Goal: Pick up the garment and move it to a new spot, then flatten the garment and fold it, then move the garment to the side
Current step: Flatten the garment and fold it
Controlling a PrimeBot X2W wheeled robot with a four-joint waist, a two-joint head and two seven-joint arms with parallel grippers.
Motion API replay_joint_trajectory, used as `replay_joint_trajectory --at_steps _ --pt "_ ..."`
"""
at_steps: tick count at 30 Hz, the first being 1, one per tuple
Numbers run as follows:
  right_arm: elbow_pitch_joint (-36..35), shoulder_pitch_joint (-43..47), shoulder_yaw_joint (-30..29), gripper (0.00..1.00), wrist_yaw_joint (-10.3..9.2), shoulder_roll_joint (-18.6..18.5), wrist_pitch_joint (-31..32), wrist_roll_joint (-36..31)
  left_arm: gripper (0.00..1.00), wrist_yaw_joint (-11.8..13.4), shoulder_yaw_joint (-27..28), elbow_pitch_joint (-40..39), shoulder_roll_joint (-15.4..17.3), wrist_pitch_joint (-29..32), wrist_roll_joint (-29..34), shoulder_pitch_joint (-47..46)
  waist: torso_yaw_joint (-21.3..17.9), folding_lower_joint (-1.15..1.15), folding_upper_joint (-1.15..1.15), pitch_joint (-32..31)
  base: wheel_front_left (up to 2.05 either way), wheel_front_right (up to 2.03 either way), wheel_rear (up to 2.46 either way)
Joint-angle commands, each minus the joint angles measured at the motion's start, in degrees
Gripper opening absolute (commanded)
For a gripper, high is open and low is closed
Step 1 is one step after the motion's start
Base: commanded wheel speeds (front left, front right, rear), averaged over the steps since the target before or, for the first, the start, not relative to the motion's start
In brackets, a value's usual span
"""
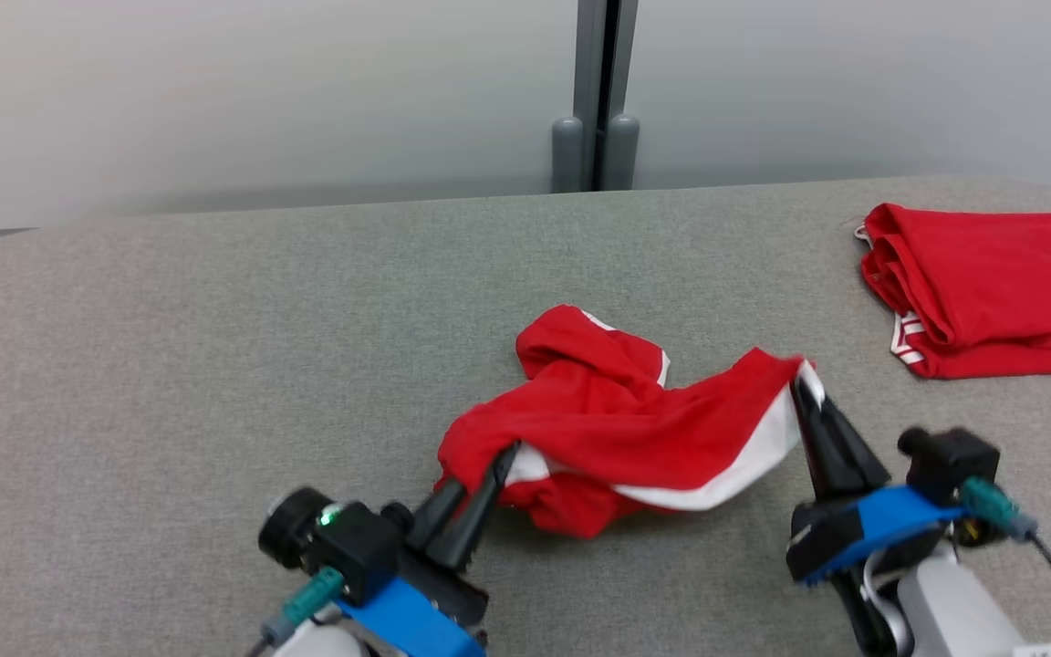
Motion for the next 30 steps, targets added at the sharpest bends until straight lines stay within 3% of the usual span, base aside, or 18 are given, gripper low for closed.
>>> replay_joint_trajectory --at_steps 1,11,21,30 --pt "-0.8 -1.5 0.3 0.0 0.03 -0.7 0.0 0.4 0.0 -0.1 0.3 -0.8 0.7 -0.1 -0.2 -1.7 -0.2 0.0 0.0 0.1 0.0 0.0 0.0" --pt "-2.9 -20.3 1.7 0.0 0.03 -2.8 2.2 3.4 0.0 -0.1 4.2 -3.0 4.3 1.8 -3.3 -21.4 -0.8 0.0 0.0 7.3 0.0 0.0 0.0" --pt "8.0 -50.3 -0.2 0.0 0.03 -1.2 2.7 5.7 0.0 -0.1 3.8 4.9 5.3 4.0 -7.4 -51.4 -1.5 0.0 0.0 20.1 0.0 0.0 0.0" --pt "17.9 -69.3 -3.3 0.0 0.03 -0.3 0.6 7.2 0.0 -0.1 -1.3 15.5 4.3 1.5 -11.7 -72.8 -2.6 0.0 0.0 24.9 0.0 0.0 0.0"
